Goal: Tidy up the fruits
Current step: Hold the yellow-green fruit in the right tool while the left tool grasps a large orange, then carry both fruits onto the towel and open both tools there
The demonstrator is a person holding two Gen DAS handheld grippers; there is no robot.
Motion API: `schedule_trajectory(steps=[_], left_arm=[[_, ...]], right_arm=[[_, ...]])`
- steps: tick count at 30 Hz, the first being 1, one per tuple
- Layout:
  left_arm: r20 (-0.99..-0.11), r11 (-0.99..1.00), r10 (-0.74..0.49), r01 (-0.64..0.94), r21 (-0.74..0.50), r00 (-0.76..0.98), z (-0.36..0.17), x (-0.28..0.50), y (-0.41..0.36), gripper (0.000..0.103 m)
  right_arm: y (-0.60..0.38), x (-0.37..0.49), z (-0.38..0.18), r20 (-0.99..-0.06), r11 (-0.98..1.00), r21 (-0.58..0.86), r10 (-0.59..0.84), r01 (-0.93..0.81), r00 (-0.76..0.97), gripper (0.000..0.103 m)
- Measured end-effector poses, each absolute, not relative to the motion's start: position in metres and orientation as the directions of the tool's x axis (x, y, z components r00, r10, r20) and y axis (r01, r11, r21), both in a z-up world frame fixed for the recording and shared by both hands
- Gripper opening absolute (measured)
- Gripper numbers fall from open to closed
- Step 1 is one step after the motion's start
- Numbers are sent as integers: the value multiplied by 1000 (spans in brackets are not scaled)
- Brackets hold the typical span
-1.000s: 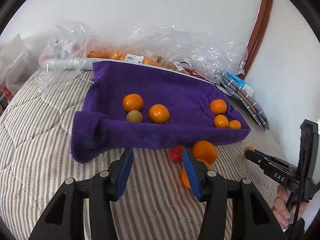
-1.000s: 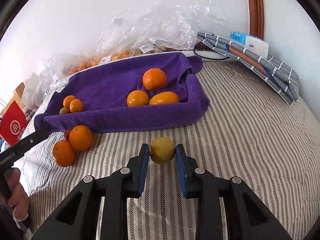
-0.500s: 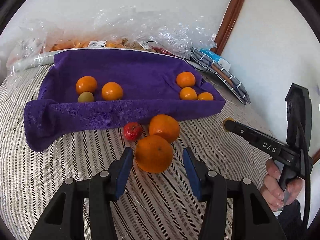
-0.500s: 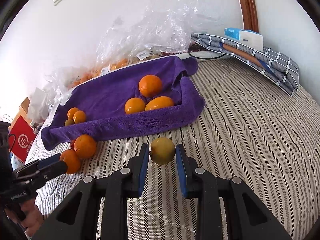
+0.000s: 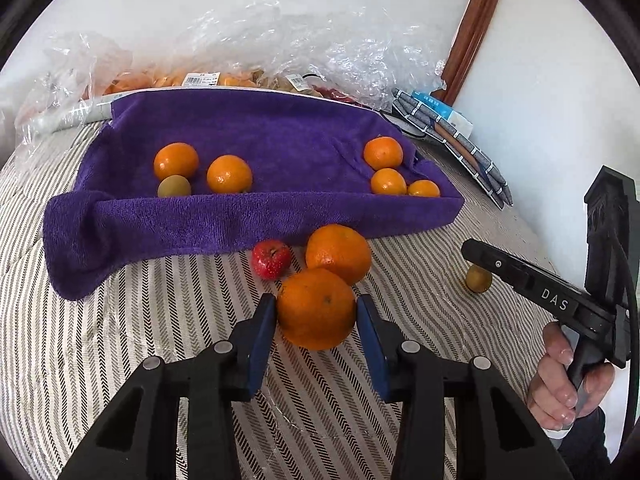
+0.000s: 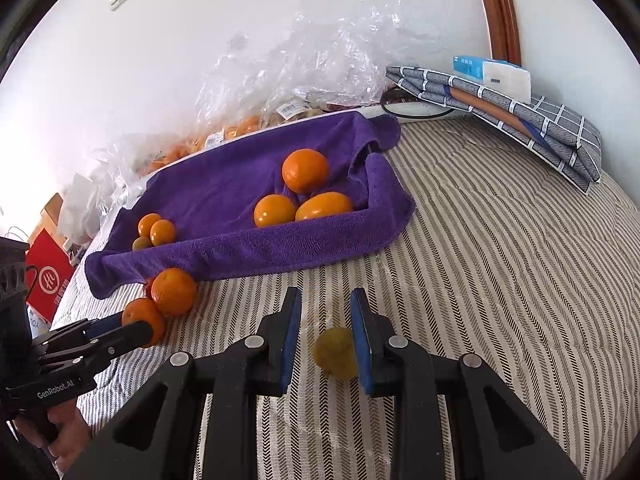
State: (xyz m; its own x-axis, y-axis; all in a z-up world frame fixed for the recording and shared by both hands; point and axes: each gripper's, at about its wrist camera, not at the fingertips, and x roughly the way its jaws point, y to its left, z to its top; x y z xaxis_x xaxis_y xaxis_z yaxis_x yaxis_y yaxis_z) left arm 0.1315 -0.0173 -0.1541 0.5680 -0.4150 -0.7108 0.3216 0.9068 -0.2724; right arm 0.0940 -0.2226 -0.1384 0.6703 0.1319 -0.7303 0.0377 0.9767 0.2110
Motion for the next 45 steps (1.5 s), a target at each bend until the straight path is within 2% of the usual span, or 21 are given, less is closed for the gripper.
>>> schedule_trajectory(steps=[12,16,22,25,36,45], left_arm=[[-632,928,-348,156,-339,693,-143,128,20,39],[-625,929,-319,105,-354,713,-142,130,30,39],[-617,936,-300,99,-338,727,-140,129,31,39],[-622,942,-292,106,-318,727,-141,130,29,39],[-614,942,-274,77,-327,740,-141,130,34,39],[-602,937,-246,28,-347,760,-140,129,45,39]], right_arm=[[-224,99,-144,-757,977,203,114,65,643,28],[-224,104,-148,-773,974,224,149,45,617,30],[-210,107,-150,-794,989,143,99,25,600,33],[-214,106,-150,-793,987,153,99,39,602,26],[-227,98,-142,-738,971,232,143,50,660,26],[-229,94,-140,-728,973,220,112,75,676,26]])
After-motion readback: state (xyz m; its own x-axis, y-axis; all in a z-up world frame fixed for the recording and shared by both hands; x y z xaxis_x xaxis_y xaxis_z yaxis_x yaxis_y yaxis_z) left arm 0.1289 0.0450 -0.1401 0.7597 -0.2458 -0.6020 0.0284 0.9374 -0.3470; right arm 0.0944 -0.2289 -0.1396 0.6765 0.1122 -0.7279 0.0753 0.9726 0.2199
